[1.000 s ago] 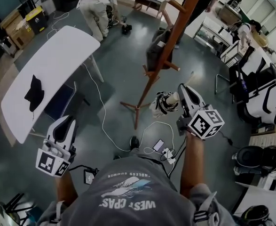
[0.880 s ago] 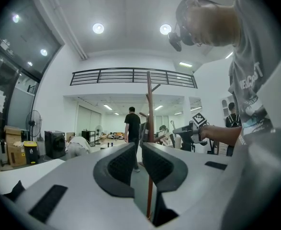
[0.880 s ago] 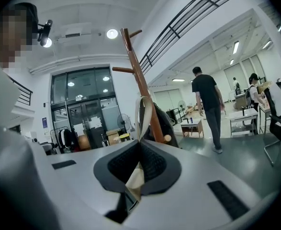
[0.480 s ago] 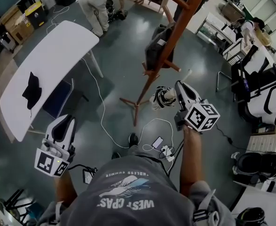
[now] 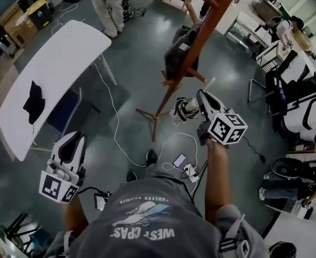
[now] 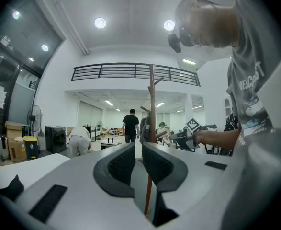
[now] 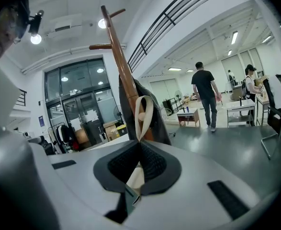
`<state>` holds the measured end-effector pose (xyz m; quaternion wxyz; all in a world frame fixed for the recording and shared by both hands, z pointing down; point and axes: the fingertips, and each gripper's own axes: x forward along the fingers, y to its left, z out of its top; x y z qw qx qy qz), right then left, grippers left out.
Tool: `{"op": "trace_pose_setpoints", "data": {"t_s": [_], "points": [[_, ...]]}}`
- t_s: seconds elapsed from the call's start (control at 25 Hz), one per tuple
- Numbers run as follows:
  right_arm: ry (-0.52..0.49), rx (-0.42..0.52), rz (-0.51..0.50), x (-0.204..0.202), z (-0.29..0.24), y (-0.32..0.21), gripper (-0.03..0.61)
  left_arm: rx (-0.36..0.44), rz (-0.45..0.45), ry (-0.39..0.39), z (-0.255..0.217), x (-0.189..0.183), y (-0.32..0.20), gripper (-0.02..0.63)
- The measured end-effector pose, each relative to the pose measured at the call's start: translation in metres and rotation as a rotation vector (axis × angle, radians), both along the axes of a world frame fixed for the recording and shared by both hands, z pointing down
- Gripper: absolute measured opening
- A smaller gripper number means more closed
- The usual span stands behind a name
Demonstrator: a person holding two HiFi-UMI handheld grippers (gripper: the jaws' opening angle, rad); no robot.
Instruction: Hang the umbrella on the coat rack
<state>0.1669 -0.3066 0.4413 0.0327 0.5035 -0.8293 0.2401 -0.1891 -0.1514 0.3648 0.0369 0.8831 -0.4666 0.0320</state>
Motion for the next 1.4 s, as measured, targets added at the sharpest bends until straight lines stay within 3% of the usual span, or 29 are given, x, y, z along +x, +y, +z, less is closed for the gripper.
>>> {"op": "trace_pose_setpoints", "data": {"t_s": [0.36, 0.76, 1.08, 1.4], "points": [[0.019, -0.021, -0.023, -0.01, 0.013, -0.012, 0.028, -0.02, -0.012, 0.009, 0.009, 0.001, -0.006, 0.055], [0.142, -0.004, -0.028, -0.016, 0.009, -0.015, 0.028, -0.027, -0.015, 0.017, 0.011, 0.003, -0.015, 0.055], [0.183, -0.028, 0.004, -0.004, 0.016, -0.017, 0.028, -0.03, 0.007, 0.038, 0.014, 0.012, -0.025, 0.055], [0.404, -0.005, -0.025, 0.003, 0.013, -0.015, 0.028, -0.025, 0.028, 0.048, 0.014, 0.025, -0.028, 0.055]]}}
